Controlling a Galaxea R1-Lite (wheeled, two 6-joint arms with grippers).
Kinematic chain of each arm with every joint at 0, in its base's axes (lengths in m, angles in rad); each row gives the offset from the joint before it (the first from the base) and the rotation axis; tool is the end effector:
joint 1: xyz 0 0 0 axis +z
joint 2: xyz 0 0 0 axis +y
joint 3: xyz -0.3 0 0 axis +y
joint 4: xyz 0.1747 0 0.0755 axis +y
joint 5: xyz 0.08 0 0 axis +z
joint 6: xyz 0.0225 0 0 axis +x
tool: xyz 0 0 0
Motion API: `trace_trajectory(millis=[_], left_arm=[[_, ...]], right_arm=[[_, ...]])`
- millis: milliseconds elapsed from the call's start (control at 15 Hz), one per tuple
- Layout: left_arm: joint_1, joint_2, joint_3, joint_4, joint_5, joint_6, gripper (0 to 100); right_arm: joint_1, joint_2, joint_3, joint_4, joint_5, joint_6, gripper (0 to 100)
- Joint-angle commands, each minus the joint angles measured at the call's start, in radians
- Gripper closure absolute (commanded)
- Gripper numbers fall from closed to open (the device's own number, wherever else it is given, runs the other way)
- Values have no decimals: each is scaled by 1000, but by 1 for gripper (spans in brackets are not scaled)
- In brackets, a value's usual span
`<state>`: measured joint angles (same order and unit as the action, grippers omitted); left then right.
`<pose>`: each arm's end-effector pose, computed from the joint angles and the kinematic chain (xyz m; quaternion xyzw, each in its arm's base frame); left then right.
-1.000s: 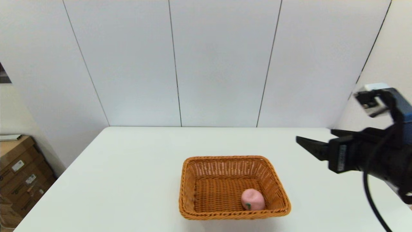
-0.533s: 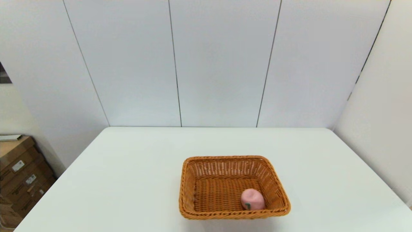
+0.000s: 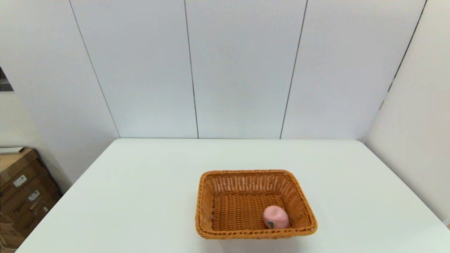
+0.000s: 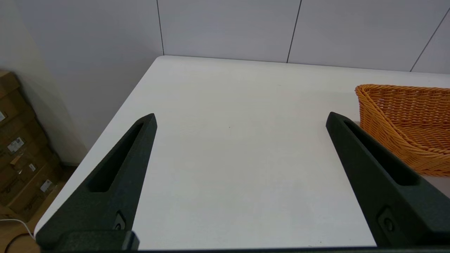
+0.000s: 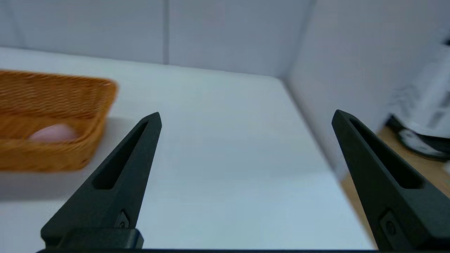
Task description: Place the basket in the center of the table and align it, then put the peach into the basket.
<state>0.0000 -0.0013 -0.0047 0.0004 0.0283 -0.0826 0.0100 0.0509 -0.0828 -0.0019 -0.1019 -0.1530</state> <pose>-0.0233 0.0006 0.0767 -0.0413 -0.0034 0.0140 0.9990 -0.0251 -0.0025 0.0998 -0.0754 -0.0133 -0.0471 0.9960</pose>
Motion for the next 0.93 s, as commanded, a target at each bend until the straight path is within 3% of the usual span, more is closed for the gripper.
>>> trace_trajectory(millis=[67, 133, 200, 933], left_arm=[[0, 0, 0, 0, 1, 0, 0], [0, 0, 0, 1, 1, 3, 0], [0, 0, 0, 1, 1, 4, 0], [0, 0, 0, 1, 1, 4, 0]], right_arm=[[-2, -51, 81, -47, 88, 119, 0], [-2, -51, 80, 16, 100, 118, 0], [-2, -51, 77, 20, 99, 118, 0], [-2, -51, 81, -1, 97, 132, 0]])
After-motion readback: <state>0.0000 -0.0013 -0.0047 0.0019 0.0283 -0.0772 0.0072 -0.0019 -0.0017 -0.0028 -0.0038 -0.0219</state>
